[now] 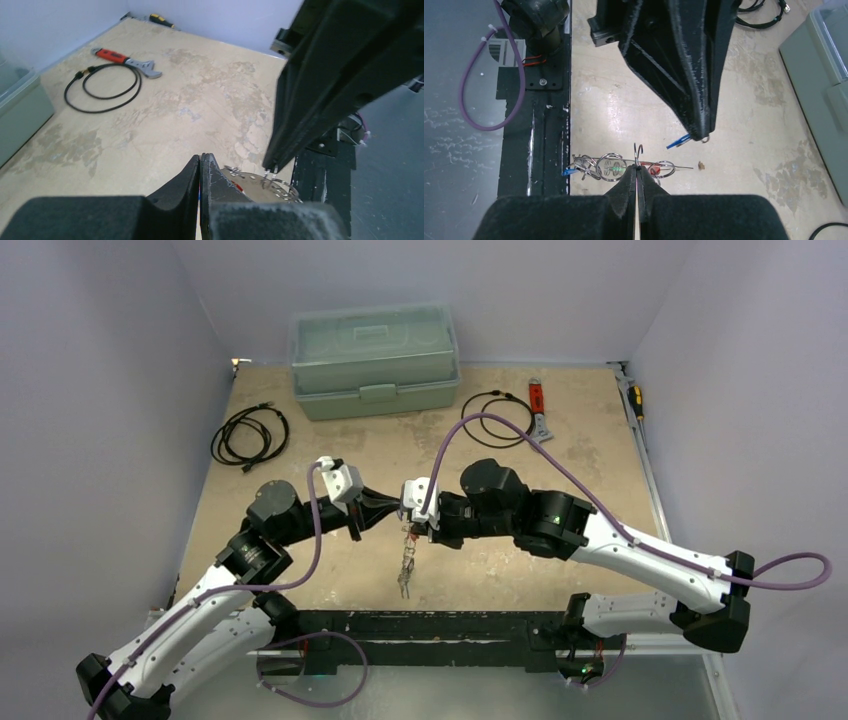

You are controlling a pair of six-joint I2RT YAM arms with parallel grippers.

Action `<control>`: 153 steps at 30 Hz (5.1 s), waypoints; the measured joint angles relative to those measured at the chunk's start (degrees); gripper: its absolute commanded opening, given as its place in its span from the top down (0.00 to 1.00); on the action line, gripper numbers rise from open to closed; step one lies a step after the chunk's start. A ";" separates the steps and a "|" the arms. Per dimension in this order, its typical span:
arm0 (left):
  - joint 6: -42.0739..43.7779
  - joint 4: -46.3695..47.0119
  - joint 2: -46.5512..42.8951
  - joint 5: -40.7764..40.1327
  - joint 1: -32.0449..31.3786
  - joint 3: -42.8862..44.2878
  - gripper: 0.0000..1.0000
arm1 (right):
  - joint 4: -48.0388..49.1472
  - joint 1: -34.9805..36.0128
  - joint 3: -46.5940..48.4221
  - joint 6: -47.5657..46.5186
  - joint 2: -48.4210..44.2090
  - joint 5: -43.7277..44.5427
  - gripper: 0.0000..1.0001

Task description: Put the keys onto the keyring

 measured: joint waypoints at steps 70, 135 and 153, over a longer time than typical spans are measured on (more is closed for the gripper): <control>2.64 3.23 -2.64 10.27 -3.69 -1.86 1.00 | -3.74 -0.42 -0.37 0.90 -2.69 -4.31 1.00; 0.24 5.25 -1.97 15.89 -6.36 -1.95 1.00 | -4.11 -0.55 -0.37 0.68 -2.69 -4.57 1.00; 1.99 2.99 -3.43 10.97 -6.40 -1.92 1.00 | -4.42 -0.63 -0.37 0.96 -3.34 -5.99 1.00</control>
